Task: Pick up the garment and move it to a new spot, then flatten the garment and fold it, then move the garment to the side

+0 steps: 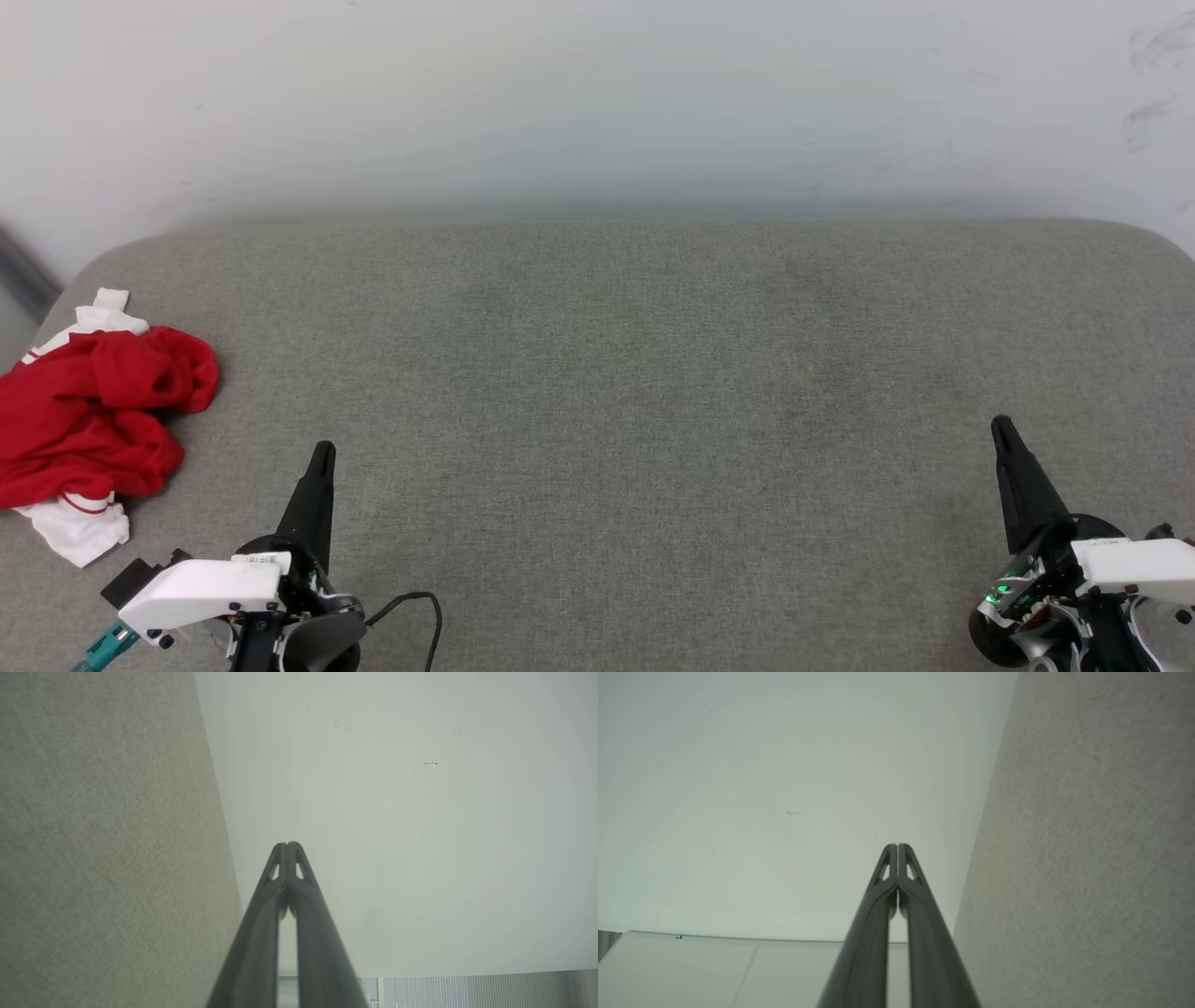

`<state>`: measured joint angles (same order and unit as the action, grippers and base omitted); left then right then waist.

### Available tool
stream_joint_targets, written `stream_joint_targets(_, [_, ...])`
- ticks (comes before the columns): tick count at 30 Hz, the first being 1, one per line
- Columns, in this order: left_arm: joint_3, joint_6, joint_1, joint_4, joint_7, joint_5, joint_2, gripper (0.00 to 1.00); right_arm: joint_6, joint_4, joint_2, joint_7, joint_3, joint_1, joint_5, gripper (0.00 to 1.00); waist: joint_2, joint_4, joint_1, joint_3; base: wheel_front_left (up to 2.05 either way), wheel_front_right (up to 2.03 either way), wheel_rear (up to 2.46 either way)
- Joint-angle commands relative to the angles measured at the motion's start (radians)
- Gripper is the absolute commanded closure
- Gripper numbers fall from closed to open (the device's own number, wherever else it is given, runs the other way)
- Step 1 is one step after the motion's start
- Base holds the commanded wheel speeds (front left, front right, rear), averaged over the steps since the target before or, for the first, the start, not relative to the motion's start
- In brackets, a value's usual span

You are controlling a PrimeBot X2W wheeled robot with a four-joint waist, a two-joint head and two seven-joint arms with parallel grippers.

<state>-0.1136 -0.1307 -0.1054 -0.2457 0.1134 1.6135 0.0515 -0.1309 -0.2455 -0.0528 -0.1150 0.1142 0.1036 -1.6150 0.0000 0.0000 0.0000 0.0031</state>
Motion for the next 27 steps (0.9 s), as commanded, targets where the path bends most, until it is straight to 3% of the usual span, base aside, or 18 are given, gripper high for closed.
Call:
stream_joint_targets(1, [-0.003, -0.003, -0.009, -0.001, 0.005, -0.003, -0.001, 1.0, 0.0, -0.001, 0.004, -0.002, 0.001, 0.012, 0.006, 1.0, 0.0, 0.0, 0.0, 0.0, 0.0, 0.0, 0.0])
stream_joint_targets(27, [-0.003, -0.003, -0.009, -0.001, 0.005, -0.003, -0.001, 1.0, 0.0, -0.001, 0.004, -0.002, 0.001, 0.012, 0.005, 1.0, 0.0, 0.0, 0.0, 0.0, 0.0, 0.0, 0.0])
